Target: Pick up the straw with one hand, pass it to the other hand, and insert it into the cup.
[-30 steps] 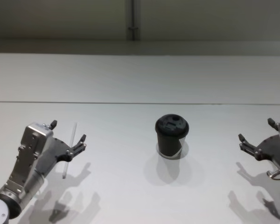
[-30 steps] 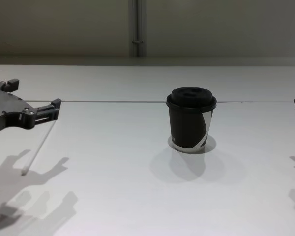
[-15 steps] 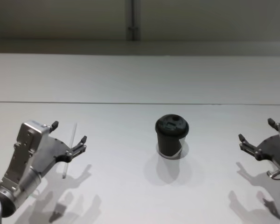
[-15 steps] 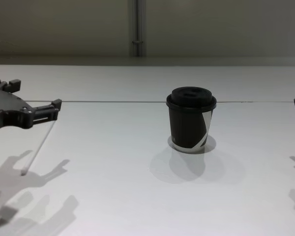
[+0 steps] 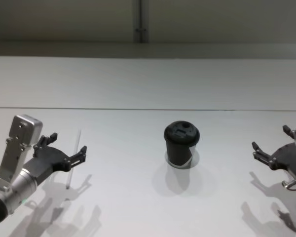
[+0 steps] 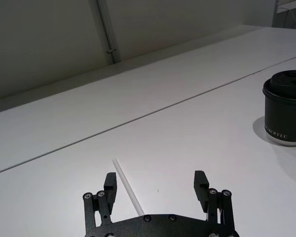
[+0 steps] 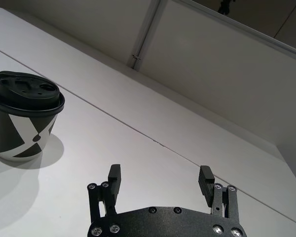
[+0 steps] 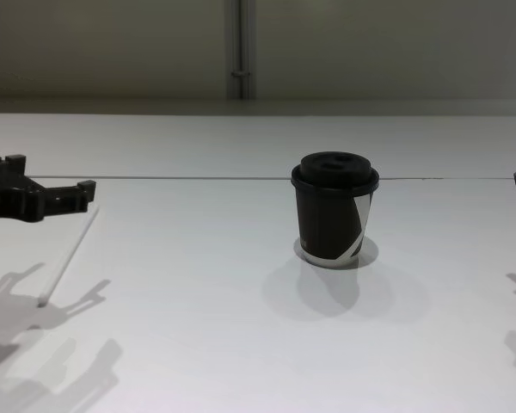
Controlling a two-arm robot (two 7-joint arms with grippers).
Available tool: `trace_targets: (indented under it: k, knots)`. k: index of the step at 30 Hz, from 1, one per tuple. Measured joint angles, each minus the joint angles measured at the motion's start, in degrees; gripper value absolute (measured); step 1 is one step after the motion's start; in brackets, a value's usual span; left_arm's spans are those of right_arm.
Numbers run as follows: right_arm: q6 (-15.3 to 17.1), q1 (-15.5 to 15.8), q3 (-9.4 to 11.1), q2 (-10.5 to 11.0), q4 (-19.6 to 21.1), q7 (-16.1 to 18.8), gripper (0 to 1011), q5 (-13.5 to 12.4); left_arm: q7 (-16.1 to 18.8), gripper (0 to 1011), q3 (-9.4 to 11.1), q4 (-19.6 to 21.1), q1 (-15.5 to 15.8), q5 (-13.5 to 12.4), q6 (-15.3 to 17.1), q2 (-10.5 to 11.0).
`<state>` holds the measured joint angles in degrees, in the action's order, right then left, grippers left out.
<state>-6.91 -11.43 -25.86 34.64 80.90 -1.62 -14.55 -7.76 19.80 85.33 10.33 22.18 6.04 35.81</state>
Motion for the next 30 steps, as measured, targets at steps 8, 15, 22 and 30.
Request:
trace_targets:
  k: [8,15,22,30]
  knots:
    - [0.00,0.00,0.00,0.00,0.00,0.00,1001,0.00,-1.56,1001,-0.79,0.17,1.12,1.65,5.68,-1.23]
    - [0.00,0.00,0.00,0.00,0.00,0.00,1001,0.00,-2.07,1001,0.05,-0.49,2.64,0.01,9.36,-2.03]
    - [0.00,0.00,0.00,0.00,0.00,0.00,1001,0.00,-2.75,1001,0.74,-2.99,5.34,-0.72,14.45,-3.78]
    - [0.00,0.00,0.00,0.00,0.00,0.00,1001,0.00,-2.70,1001,1.07,-6.42,7.99,-1.53,19.03,-6.32]
